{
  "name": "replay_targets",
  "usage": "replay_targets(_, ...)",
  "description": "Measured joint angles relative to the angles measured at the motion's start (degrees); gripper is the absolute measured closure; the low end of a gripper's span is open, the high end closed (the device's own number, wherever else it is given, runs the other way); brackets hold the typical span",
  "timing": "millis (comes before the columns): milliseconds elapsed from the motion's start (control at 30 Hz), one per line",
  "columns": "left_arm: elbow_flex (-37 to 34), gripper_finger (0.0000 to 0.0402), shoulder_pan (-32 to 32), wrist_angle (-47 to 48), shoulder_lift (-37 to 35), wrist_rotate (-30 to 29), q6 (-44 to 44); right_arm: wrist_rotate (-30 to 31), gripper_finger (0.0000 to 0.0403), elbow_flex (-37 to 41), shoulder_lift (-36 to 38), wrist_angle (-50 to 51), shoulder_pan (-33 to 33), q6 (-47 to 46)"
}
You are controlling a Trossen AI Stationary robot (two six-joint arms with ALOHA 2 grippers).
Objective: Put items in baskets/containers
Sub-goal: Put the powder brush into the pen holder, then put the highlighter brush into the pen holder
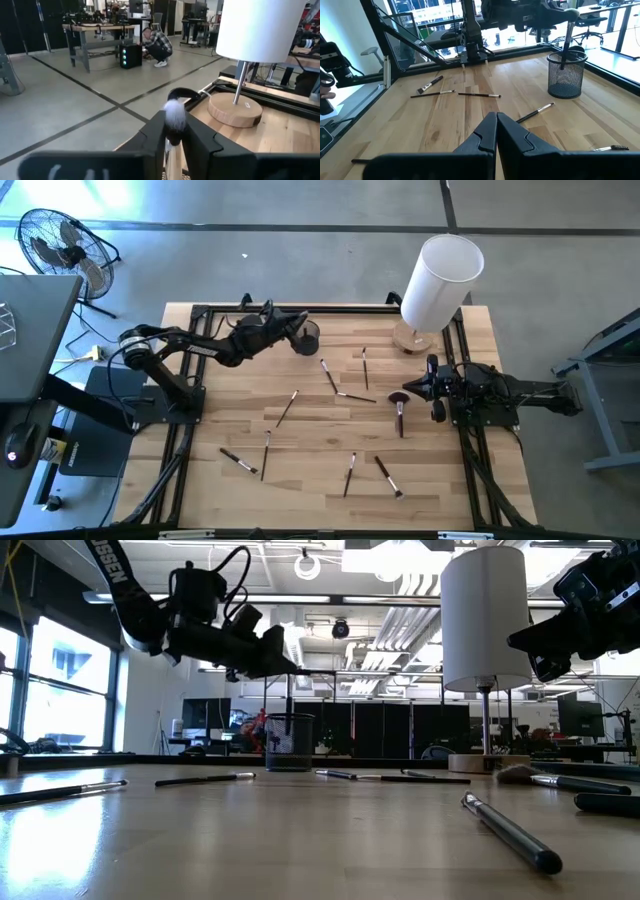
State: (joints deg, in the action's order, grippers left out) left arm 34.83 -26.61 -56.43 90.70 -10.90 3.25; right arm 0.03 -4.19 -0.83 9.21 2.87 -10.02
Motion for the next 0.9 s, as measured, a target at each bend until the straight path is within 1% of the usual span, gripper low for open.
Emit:
replay_targets(333,0.02,0.0282,0.0,3.65,0.0,-0.04,-0.27,0.0,0.0398,0.0,0.01,0.0,0.0,0.0)
replay_targets(433,0.02,0.0269,0.0,3.04,-0.42,-0.06,-3.81,0.0,0.0398,0.0,0.01,0.0,0.0,0.0)
replay_targets(567,1.05,0.0262,0.01,2.46,-3.72,-0.26,-8.9,0.0,0.0398,0.0,0.01,0.0,-0.02,0.0)
replay_targets(667,2.45,0.0261,0.5,3.18,-6.72,-0.28,-10.2,0.0,0.0398,0.0,-0.01,0.0,0.0,0.0)
replay_targets(767,4.53,0.0261,2.07,7.35,-10.02,-0.63,-13.11,-0.02,0.0398,0.0,-0.01,0.0,-0.01,-0.01)
replay_targets(833,5.86,0.0261,3.67,13.1,-12.28,-2.12,-14.85,0.02,0.0398,0.0,0.01,0.0,0.0,0.0)
replay_targets(900,8.0,0.0261,6.08,20.05,-13.68,-4.83,-15.06,0.0,0.0398,0.0,0.01,0.0,-0.02,0.0)
